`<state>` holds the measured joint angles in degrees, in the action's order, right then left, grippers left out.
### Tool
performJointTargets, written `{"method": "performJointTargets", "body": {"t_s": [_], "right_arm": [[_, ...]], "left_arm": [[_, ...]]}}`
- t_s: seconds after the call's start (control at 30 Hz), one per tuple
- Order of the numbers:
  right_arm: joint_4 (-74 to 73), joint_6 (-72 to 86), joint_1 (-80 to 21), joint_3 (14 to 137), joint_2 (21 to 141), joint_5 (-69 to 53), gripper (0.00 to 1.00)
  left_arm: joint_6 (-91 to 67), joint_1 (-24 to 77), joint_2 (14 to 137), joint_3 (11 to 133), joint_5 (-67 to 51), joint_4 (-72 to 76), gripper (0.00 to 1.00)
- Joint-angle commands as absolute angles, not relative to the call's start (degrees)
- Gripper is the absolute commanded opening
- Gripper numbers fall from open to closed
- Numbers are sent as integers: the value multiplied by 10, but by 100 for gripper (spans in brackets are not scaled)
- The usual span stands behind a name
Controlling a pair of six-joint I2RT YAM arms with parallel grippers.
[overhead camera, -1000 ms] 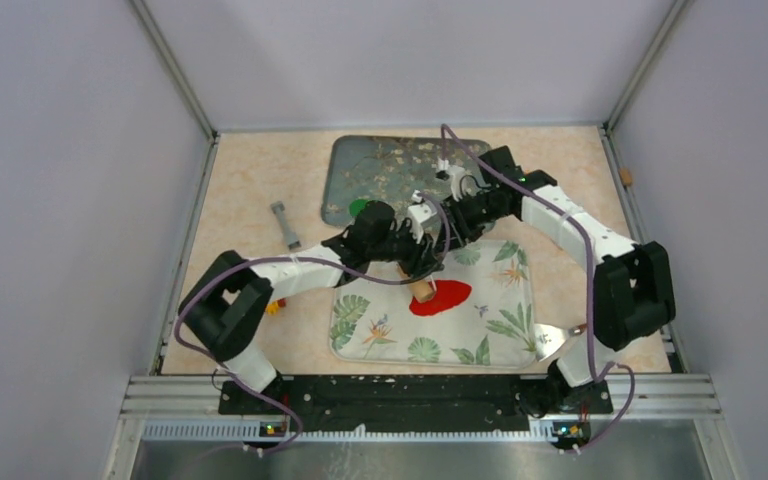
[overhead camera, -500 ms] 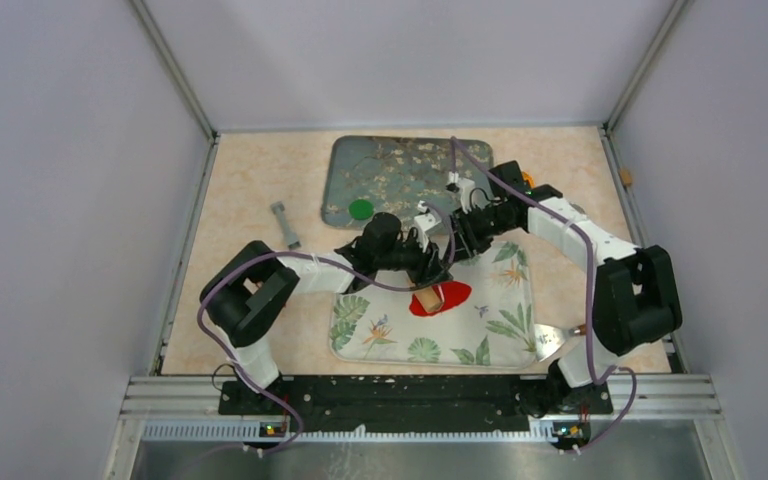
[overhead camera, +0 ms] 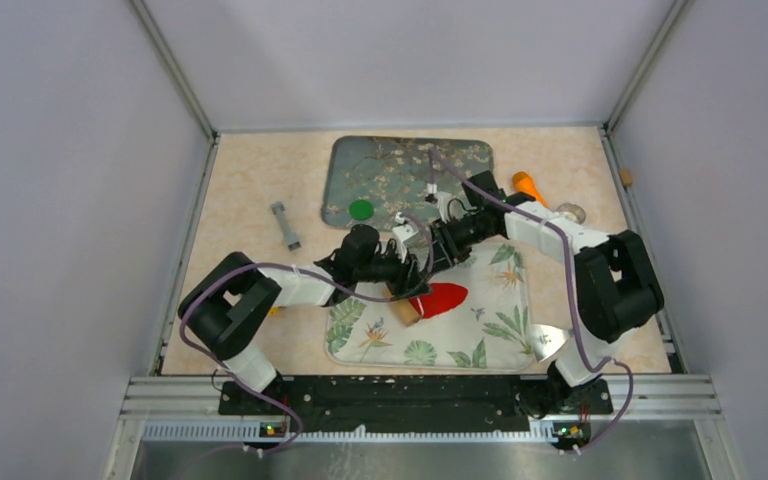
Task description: Roll out the dumpling wrappers from the dough
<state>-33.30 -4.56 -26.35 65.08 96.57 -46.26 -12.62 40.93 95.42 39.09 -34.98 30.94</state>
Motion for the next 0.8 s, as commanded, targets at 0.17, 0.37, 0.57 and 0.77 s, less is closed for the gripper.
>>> {"method": "performJointTargets", "body": {"t_s": [0.17,0.37,0.57,0.77], "right_arm": [[-396,-88,-313,712,982,-407,0],[-487,-183,-272,752,907,-444,0],[-537,-269,-202,722,879,-419,0],[-473,-295,-201,645,860,-394,0]], "left_arm": [[-59,382,832,381,-269,195,0],[-21,425,839,457,-283,208,0],[-52,464,944,529,-275,254,0],[-76,474,1000,532,-256,265,0]]}}
